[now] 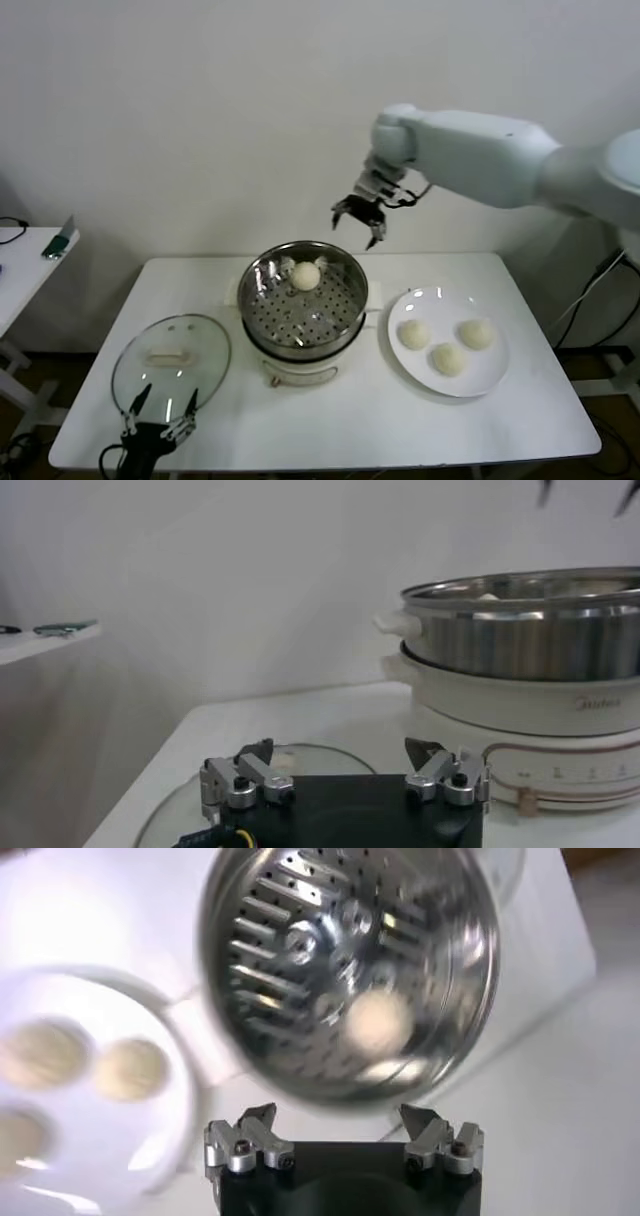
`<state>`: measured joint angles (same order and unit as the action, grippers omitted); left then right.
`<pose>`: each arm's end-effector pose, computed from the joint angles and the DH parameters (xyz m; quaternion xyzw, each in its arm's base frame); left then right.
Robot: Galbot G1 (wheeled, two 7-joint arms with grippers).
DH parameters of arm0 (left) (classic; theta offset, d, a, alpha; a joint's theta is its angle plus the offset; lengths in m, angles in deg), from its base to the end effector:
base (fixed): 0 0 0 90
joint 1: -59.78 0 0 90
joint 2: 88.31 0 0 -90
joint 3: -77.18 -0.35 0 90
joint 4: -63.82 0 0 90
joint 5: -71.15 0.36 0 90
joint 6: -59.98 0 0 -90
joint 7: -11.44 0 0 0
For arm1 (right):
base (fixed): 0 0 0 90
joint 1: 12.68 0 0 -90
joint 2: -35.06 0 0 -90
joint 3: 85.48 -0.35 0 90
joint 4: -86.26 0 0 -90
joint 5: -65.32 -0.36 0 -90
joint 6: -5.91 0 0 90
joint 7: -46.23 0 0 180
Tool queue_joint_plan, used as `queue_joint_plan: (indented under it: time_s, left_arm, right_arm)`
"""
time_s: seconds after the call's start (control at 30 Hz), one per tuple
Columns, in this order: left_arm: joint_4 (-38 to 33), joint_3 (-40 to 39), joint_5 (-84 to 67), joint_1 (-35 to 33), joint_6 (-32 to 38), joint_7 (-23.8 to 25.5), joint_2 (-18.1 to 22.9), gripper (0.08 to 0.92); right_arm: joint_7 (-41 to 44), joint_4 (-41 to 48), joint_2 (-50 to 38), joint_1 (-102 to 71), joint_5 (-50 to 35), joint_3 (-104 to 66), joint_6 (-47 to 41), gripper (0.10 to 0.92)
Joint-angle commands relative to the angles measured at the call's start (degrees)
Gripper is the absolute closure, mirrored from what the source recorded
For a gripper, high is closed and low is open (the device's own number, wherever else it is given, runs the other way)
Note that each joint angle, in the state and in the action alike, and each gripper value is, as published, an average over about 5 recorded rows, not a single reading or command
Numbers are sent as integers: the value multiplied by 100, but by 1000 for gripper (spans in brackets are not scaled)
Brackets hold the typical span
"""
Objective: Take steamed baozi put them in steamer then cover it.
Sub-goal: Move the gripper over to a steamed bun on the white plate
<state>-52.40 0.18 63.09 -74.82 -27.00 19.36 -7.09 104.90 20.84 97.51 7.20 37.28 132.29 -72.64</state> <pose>0.0993 0.1009 -0.3474 -0.0117 -0.9909 -0.0513 0.1237 0.5974 -0.0017 0.0028 0.6057 -0.3938 0.6572 0.2149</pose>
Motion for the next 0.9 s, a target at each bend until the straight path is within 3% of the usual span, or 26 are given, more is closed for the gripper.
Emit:
queue_joint_plan:
  time_s: [0.03, 0.27, 0.9]
  left_arm:
    - [33, -13, 11, 30, 4, 6, -2, 177]
    - [46, 20, 13, 44, 11, 6, -14, 177]
    - [109, 65, 66, -32, 65, -1, 42, 177]
  right_arm:
    - [-616, -2000, -1869, 447, -1054, 1157, -2715, 203]
    - [-1176, -2020, -2035, -953, -818, 335, -3337, 203]
    - [-1315, 118, -1050, -3283, 218, -1504, -3378, 203]
